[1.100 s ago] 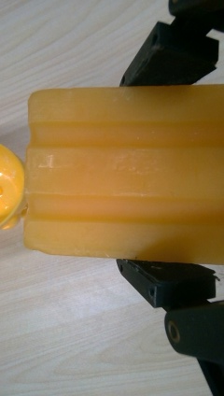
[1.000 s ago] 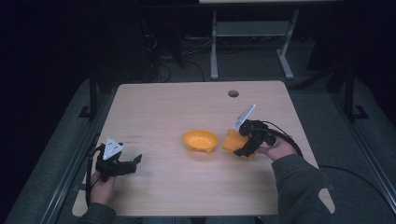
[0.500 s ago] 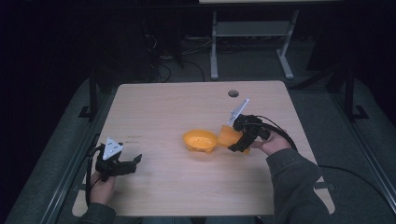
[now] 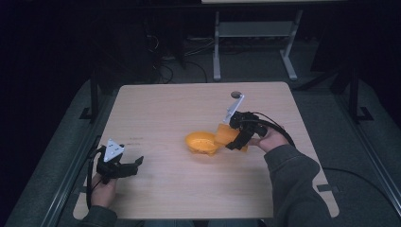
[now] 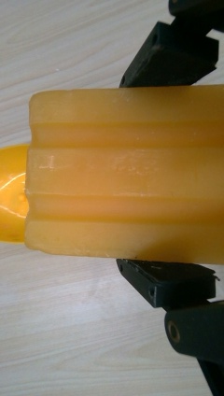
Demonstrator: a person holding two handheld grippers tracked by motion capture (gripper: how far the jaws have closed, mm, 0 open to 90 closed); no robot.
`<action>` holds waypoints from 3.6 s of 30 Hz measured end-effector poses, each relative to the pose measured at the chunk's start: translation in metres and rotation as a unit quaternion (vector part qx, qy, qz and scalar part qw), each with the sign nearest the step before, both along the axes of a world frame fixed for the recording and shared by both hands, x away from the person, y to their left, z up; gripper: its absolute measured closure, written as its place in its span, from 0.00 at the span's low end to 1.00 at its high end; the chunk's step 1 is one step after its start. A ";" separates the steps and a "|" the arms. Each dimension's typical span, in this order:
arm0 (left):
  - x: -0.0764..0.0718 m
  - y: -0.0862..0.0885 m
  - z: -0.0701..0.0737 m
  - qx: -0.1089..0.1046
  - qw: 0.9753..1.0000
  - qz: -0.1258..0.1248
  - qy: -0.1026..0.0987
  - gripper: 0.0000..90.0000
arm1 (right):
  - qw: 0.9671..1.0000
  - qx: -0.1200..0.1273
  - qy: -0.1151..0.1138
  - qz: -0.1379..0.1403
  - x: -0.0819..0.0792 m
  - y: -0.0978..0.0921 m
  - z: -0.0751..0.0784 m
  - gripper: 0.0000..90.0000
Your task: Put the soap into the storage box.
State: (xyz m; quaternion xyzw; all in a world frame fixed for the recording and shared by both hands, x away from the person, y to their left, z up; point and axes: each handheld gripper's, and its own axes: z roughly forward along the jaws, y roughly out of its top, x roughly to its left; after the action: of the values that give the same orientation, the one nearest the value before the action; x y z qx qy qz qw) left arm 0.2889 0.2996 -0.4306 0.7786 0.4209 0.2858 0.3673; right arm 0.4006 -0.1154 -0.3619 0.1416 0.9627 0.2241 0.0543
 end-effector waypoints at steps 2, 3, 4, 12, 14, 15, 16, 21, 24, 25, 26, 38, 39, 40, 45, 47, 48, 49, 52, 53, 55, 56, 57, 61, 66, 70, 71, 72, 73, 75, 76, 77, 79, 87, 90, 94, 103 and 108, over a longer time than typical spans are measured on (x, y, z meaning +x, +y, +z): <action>0.000 0.000 0.000 0.000 1.000 0.000 0.000 0.16 | 1.000 0.002 -0.002 0.004 0.001 0.003 0.002 0.23; 0.000 0.000 0.000 0.000 1.000 0.000 0.000 0.16 | 1.000 0.003 -0.004 0.006 0.001 0.005 0.003 0.23; 0.000 0.000 0.000 0.000 1.000 0.000 0.000 0.16 | 1.000 0.006 -0.006 0.008 0.002 0.006 0.005 0.23; 0.000 0.000 0.000 -0.001 1.000 0.000 0.000 0.16 | 1.000 0.004 -0.007 0.019 0.005 0.020 0.012 0.23; 0.000 0.000 0.000 -0.002 1.000 0.000 -0.001 0.16 | 1.000 0.005 -0.010 0.022 0.006 0.021 0.013 0.23; 0.000 0.000 0.000 -0.002 1.000 0.001 0.000 0.16 | 1.000 0.008 -0.007 0.025 0.007 0.024 0.014 0.23; 0.000 0.000 0.000 -0.002 1.000 0.001 0.000 0.16 | 1.000 0.006 -0.010 0.027 0.008 0.025 0.014 0.23; 0.000 0.000 0.000 -0.003 1.000 0.001 -0.001 0.16 | 0.999 0.004 -0.012 0.035 0.010 0.034 0.017 0.23; 0.000 0.000 0.000 -0.004 1.000 0.001 0.000 0.16 | 0.999 0.005 -0.015 0.039 0.012 0.038 0.020 0.23; 0.000 0.001 0.001 -0.003 1.000 0.001 0.000 0.16 | 0.999 0.009 -0.013 0.040 0.012 0.039 0.020 0.23; 0.000 0.001 0.001 -0.003 1.000 0.001 0.000 0.16 | 0.999 0.011 -0.011 0.041 0.013 0.040 0.020 0.23; 0.000 0.001 0.001 -0.004 1.000 0.002 0.000 0.16 | 0.999 0.005 -0.010 0.049 0.017 0.053 0.020 0.23; 0.000 0.001 0.001 -0.004 1.000 0.002 0.000 0.16 | 0.999 0.005 -0.010 0.049 0.017 0.054 0.020 0.23; 0.000 0.001 0.001 -0.003 1.000 0.001 0.000 0.16 | 0.999 0.006 -0.011 0.052 0.018 0.054 0.021 0.23; 0.000 0.001 0.001 -0.004 1.000 0.001 0.000 0.16 | 0.999 0.006 -0.010 0.053 0.020 0.058 0.020 0.23; 0.000 0.001 0.001 -0.003 1.000 0.001 0.000 0.16 | 0.999 0.004 -0.008 0.054 0.020 0.059 0.019 0.23; 0.000 0.001 0.001 -0.003 1.000 0.001 0.000 0.16 | 0.998 0.004 -0.008 0.054 0.021 0.060 0.019 0.23; 0.000 0.001 0.001 -0.003 1.000 0.001 0.000 0.16 | 0.998 0.004 -0.007 0.055 0.021 0.061 0.018 0.23; 0.000 0.001 0.001 -0.003 1.000 0.000 0.000 0.16 | 0.998 0.002 -0.005 0.056 0.022 0.063 0.016 0.23; 0.000 0.001 0.001 -0.003 1.000 0.001 0.000 0.16 | 0.998 0.002 -0.005 0.056 0.023 0.063 0.016 0.23; 0.000 0.001 0.001 -0.003 1.000 0.000 0.000 0.16 | 0.998 0.003 -0.004 0.056 0.023 0.065 0.014 0.23; 0.000 0.001 0.001 -0.003 1.000 0.001 0.000 0.16 | 0.998 0.003 -0.003 0.057 0.024 0.065 0.014 0.23; 0.000 0.001 0.001 -0.003 1.000 0.001 -0.001 0.16 | 0.998 0.003 -0.002 0.057 0.024 0.065 0.013 0.23; 0.000 0.001 0.001 -0.004 1.000 0.001 0.000 0.16 | 0.998 0.004 0.001 0.057 0.026 0.067 0.009 0.23; 0.000 0.001 0.001 -0.003 1.000 0.001 -0.001 0.16 | 0.998 0.003 0.006 0.058 0.028 0.069 0.005 0.23; 0.000 0.001 0.001 -0.004 1.000 0.001 -0.001 0.16 | 0.998 0.003 0.010 0.057 0.029 0.071 0.002 0.23; 0.000 0.001 0.001 -0.005 1.000 0.001 -0.001 0.16 | 0.998 0.002 0.010 0.058 0.029 0.071 0.001 0.23; 0.000 0.001 0.001 -0.005 1.000 0.002 -0.001 0.16 | 0.998 0.003 0.010 0.060 0.029 0.072 0.001 0.23; 0.000 0.001 0.001 -0.005 1.000 0.002 -0.001 0.16 | 0.998 0.003 0.010 0.060 0.029 0.072 0.001 0.23; 0.000 0.001 0.001 -0.003 1.000 0.000 -0.001 0.16 | 0.998 0.002 0.011 0.061 0.029 0.074 -0.001 0.23; 0.000 0.001 0.001 -0.004 1.000 0.001 -0.001 0.16 | 0.998 0.002 0.010 0.063 0.029 0.074 -0.002 0.23; 0.000 0.001 0.001 -0.004 1.000 0.001 -0.001 0.16 | 0.998 0.003 0.012 0.063 0.030 0.075 -0.002 0.23; 0.000 0.001 0.001 -0.005 1.000 0.001 -0.002 0.16 | 0.998 0.002 0.012 0.064 0.030 0.076 -0.004 0.23; 0.000 0.001 0.001 -0.006 1.000 0.001 -0.002 0.16 | 0.998 0.002 0.020 0.064 0.030 0.080 -0.009 0.23; 0.000 0.001 0.001 -0.006 1.000 0.001 -0.002 0.16 | 0.998 0.005 0.020 0.067 0.031 0.080 -0.011 0.23; 0.000 0.001 0.001 -0.005 1.000 0.001 -0.003 0.16 | 0.997 0.002 0.022 0.067 0.031 0.083 -0.012 0.23; 0.000 0.001 0.001 -0.006 1.000 0.001 -0.003 0.16 | 0.997 0.002 0.023 0.069 0.032 0.086 -0.015 0.23; 0.000 0.001 0.001 -0.006 1.000 0.001 -0.003 0.16 | 0.997 -0.001 0.024 0.069 0.033 0.088 -0.017 0.23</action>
State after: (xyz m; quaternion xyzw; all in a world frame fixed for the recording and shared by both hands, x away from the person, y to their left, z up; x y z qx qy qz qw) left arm 0.2891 0.3007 -0.4298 0.7750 0.4227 0.2857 0.3730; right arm 0.4334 -0.0274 -0.3791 0.0803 0.9714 0.2230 0.0157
